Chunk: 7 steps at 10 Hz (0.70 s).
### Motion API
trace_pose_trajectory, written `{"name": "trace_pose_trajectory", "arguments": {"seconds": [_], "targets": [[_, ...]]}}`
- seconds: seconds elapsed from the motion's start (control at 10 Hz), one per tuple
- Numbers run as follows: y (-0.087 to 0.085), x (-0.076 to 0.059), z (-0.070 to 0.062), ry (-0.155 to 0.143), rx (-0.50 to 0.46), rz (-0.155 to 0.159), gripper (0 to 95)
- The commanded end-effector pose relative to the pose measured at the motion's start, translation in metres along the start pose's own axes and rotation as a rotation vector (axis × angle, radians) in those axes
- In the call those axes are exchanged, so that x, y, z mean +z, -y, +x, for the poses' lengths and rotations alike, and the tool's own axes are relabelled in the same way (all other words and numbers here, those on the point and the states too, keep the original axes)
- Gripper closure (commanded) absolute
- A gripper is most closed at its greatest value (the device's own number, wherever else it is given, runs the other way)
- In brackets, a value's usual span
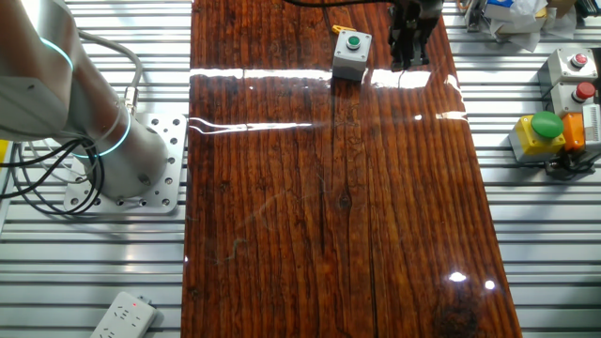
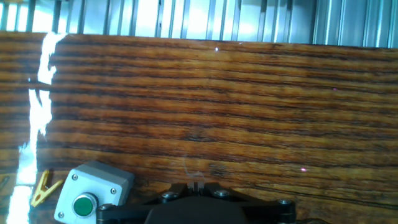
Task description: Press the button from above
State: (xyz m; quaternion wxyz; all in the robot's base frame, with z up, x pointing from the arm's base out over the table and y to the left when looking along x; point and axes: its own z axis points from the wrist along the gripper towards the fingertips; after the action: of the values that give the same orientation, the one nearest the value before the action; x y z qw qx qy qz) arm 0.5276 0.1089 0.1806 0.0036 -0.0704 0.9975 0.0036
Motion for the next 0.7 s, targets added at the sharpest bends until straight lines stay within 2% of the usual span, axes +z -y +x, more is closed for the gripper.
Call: {"name": "trace_pose_trajectory", "arguments": {"seconds": [0.1,0.4,0.7], "targets": [[-0.002,-0.001,-0.001,0.002,0.048,-0.007,95.0],[-0.021,-0.002,-0.003,0.005,0.132,-0.011,95.0],[-0.033,0.003,0.0,0.026,0.139,-0.018,95.0]]}}
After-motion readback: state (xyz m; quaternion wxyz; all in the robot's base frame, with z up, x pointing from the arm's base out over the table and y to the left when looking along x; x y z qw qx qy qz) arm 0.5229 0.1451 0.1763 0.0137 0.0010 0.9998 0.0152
